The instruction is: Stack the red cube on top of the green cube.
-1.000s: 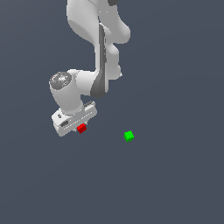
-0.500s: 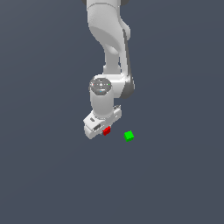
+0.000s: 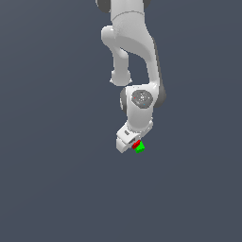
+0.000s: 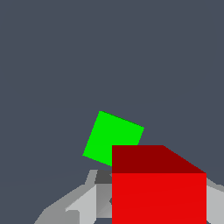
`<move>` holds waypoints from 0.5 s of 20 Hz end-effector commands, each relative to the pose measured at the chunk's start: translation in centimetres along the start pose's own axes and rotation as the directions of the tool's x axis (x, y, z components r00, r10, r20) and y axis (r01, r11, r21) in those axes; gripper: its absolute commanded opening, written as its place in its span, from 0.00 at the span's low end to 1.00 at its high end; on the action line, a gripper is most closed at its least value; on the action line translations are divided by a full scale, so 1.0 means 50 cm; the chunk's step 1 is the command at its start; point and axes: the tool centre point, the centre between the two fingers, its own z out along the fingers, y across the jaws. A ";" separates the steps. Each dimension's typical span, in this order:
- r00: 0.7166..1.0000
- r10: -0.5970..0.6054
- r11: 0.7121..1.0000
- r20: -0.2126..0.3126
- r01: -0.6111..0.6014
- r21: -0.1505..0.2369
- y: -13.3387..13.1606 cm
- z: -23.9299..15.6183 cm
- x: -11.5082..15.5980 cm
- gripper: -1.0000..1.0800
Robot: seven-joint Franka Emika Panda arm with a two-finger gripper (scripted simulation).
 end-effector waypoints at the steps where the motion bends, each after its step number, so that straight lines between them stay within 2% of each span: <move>1: 1.000 0.003 1.000 0.000 -0.003 -0.001 -0.020 0.005 0.021 0.00; 7: 1.000 0.003 1.000 0.000 -0.003 -0.001 -0.038 0.010 0.042 0.00; 8: 1.000 0.003 1.000 0.000 -0.003 -0.001 -0.038 0.010 0.042 0.96; 10: 1.000 0.003 1.000 0.000 -0.003 -0.001 -0.038 0.010 0.042 0.96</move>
